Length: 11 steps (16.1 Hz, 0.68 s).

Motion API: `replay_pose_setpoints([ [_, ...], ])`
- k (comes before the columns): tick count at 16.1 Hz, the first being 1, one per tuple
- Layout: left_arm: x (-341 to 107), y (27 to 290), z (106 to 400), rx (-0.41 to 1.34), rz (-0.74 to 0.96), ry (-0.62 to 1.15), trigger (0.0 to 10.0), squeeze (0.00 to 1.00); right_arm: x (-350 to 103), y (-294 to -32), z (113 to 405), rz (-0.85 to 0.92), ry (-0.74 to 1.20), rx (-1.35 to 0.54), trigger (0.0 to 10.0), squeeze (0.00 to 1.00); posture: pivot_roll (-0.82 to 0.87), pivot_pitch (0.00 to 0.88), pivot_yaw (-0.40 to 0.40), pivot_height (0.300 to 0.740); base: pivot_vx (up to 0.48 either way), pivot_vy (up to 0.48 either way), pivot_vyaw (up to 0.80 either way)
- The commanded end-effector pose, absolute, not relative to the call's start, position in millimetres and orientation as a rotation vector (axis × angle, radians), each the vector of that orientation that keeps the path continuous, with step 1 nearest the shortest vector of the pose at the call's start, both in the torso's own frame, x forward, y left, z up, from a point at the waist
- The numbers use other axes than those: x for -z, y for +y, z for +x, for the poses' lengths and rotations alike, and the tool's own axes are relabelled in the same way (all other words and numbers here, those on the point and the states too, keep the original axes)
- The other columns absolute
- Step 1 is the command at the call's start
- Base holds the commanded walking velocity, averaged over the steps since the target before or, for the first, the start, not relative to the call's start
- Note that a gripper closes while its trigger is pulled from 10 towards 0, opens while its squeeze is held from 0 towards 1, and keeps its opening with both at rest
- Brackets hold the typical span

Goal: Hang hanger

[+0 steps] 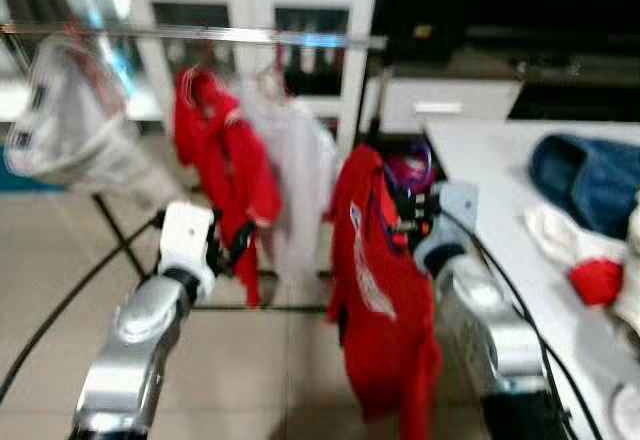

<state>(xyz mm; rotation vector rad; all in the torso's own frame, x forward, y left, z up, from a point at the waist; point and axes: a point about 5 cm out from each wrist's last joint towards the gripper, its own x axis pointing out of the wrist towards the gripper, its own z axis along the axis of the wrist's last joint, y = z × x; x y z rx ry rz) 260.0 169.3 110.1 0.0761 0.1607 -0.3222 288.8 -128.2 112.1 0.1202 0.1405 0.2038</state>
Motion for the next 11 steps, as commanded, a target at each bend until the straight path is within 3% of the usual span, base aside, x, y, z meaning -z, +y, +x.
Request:
replay_pose_setpoints([
  [1,-110.0,168.5,259.3,0.334,0.086,0.169,10.0,0.0,-120.4,-130.3,291.7,0.114,0.099,-0.195,10.0,0.0,0.02,0.0,-0.028,0.74,0.36,0.0,0.0],
  [11,-108.4,167.2,260.5,0.338,0.091,0.166,10.0,0.0,-120.2,-134.9,300.3,0.043,0.104,-0.203,10.0,0.0,0.03,0.0,-0.039,0.74,0.358,0.0,0.0],
])
